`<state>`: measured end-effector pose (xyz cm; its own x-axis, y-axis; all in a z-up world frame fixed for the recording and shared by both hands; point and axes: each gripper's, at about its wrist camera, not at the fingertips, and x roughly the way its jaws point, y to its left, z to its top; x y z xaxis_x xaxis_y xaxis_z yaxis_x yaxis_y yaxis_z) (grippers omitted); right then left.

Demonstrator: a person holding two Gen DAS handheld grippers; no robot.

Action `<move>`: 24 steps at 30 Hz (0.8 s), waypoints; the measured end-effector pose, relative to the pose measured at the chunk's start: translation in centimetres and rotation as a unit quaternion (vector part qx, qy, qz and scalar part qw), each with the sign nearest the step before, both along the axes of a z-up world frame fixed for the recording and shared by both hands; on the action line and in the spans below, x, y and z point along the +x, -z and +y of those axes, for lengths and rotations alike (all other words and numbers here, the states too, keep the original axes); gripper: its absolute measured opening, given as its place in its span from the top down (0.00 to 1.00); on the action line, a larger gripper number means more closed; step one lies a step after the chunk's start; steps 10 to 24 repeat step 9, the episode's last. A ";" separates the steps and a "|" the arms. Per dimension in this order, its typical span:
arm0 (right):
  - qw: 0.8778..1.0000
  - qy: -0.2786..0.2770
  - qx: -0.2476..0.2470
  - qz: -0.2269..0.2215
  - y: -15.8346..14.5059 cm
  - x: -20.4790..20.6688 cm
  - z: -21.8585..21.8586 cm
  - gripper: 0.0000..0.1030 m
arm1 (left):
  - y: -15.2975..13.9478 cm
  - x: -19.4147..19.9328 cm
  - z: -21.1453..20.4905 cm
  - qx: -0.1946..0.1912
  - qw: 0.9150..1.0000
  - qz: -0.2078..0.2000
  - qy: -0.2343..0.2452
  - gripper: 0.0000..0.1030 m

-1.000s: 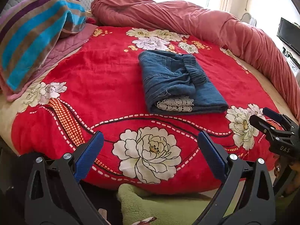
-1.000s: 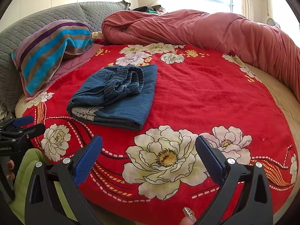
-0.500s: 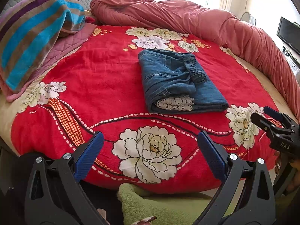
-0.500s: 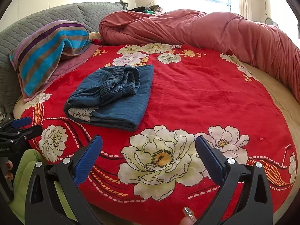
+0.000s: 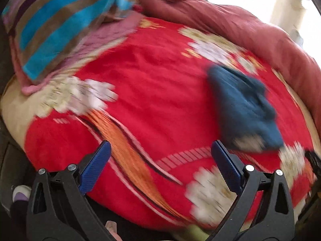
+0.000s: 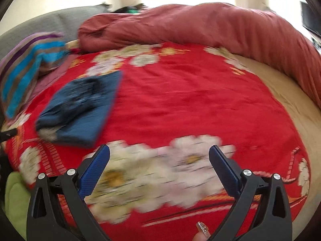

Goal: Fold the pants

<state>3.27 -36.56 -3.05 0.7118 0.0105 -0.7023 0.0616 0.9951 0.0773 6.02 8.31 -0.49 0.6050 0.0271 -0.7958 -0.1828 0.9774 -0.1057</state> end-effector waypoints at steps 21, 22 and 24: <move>0.978 0.206 -0.031 0.022 0.9 7.1 -17.4 0.04 | 4.3 10.5 15.2 0.009 0.981 0.090 -0.174 0.09; 0.978 0.206 -0.031 0.022 0.9 7.1 -17.4 0.04 | 4.3 10.5 15.2 0.009 0.981 0.090 -0.174 0.09; 0.978 0.206 -0.031 0.022 0.9 7.1 -17.4 0.04 | 4.3 10.5 15.2 0.009 0.981 0.090 -0.174 0.09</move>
